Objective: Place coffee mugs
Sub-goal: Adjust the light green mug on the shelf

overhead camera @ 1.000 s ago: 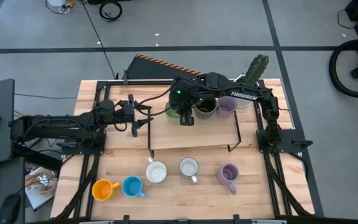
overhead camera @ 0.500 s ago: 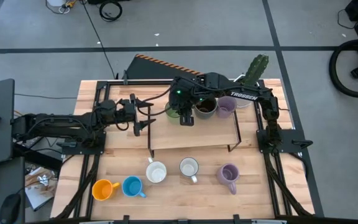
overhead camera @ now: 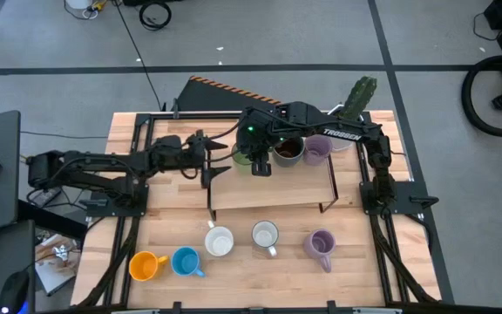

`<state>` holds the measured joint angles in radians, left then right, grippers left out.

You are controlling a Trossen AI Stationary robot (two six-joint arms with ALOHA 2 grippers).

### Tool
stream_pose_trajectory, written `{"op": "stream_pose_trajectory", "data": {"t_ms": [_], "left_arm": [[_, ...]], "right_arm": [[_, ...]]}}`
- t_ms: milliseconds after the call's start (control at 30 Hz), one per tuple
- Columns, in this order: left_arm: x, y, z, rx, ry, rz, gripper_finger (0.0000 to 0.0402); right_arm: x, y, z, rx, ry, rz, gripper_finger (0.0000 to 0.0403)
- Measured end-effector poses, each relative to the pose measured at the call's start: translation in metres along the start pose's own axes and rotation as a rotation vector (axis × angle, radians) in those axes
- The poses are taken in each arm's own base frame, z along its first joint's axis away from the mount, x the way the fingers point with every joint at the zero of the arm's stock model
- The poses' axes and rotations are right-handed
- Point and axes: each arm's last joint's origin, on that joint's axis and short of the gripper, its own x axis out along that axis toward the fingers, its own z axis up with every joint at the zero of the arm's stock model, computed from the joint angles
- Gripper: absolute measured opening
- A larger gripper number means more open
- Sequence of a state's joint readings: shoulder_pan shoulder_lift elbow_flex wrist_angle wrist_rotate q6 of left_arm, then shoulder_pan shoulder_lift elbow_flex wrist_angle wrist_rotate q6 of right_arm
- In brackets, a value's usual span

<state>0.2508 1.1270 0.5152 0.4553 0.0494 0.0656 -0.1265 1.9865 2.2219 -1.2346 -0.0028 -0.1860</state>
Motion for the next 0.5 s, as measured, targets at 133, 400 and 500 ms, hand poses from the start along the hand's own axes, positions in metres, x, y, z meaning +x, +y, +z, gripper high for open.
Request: {"op": "stream_pose_trajectory", "data": {"t_ms": [133,400,500], "left_arm": [[0.01,0.0,-0.004,-0.002,0.045,-0.009,0.035],[0.022,-0.001,-0.001,-0.006,0.068,-0.064,0.035],[0.028,-0.001,-0.004,-0.008,0.092,-0.065,0.035]], "right_arm": [[0.0,0.0,0.0,0.0,-0.004,0.02,0.013],[0.0,0.0,0.001,0.0,-0.011,0.023,0.013],[0.0,0.0,0.0,0.001,-0.006,0.024,0.013]]}}
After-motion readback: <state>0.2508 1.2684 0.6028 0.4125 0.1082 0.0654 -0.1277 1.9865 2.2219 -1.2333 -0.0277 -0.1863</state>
